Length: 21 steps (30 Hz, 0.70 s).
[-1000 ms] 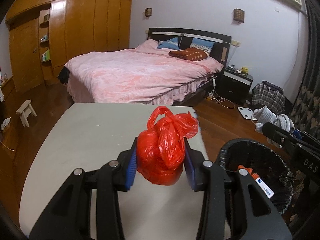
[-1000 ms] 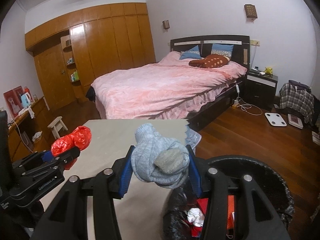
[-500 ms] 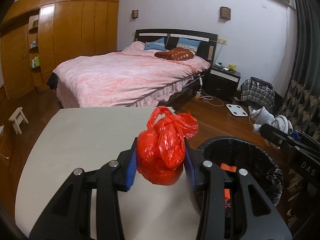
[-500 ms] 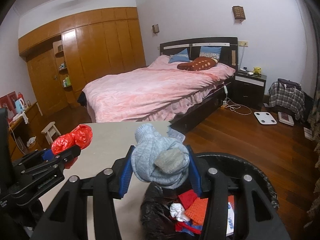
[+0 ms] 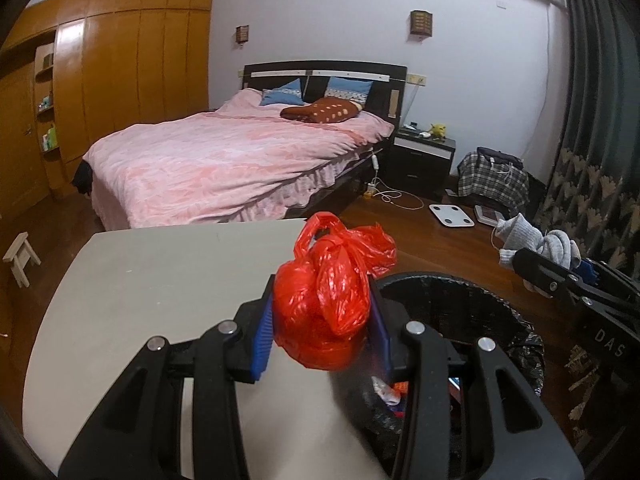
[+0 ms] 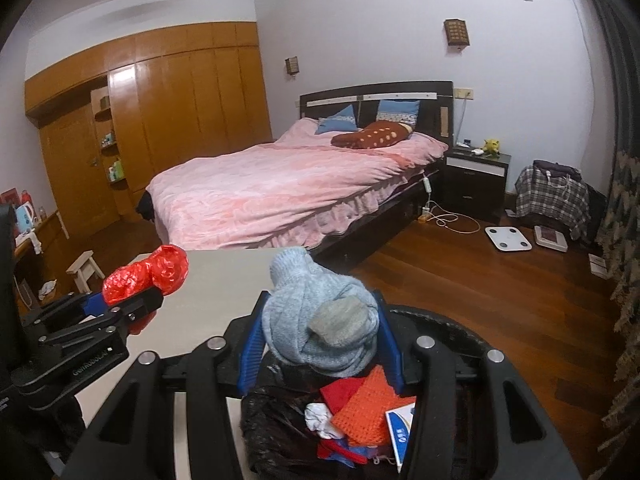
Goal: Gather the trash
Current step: 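Carry the red bag and grey sock over the bin and open both grippers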
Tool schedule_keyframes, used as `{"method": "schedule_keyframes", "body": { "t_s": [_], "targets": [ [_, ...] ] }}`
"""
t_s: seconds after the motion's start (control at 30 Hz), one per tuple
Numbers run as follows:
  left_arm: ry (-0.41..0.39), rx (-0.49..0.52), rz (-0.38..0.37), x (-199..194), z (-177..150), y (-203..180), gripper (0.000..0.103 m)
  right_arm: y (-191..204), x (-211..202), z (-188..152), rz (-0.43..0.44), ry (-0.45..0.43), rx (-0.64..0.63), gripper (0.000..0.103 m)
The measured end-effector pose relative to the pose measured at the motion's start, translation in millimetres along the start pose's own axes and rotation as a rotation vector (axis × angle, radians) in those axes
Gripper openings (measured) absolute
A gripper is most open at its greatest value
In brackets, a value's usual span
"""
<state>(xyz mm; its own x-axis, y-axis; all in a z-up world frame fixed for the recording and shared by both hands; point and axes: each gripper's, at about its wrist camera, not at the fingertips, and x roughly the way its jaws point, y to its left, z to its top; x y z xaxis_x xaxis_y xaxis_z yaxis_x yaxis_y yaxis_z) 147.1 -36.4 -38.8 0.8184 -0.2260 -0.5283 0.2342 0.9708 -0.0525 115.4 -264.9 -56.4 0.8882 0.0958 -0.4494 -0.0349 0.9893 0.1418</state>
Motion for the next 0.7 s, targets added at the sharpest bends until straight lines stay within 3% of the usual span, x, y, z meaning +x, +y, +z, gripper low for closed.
{"method": "schedule_keyframes", "body": {
  "t_s": [0.7],
  "targets": [
    [0.079,0.095,-0.147,57.3,-18.7,-71.9,0.039,-81.3,9.4,-32.3,-0.128,0.067,0.089,0.049]
  ]
}}
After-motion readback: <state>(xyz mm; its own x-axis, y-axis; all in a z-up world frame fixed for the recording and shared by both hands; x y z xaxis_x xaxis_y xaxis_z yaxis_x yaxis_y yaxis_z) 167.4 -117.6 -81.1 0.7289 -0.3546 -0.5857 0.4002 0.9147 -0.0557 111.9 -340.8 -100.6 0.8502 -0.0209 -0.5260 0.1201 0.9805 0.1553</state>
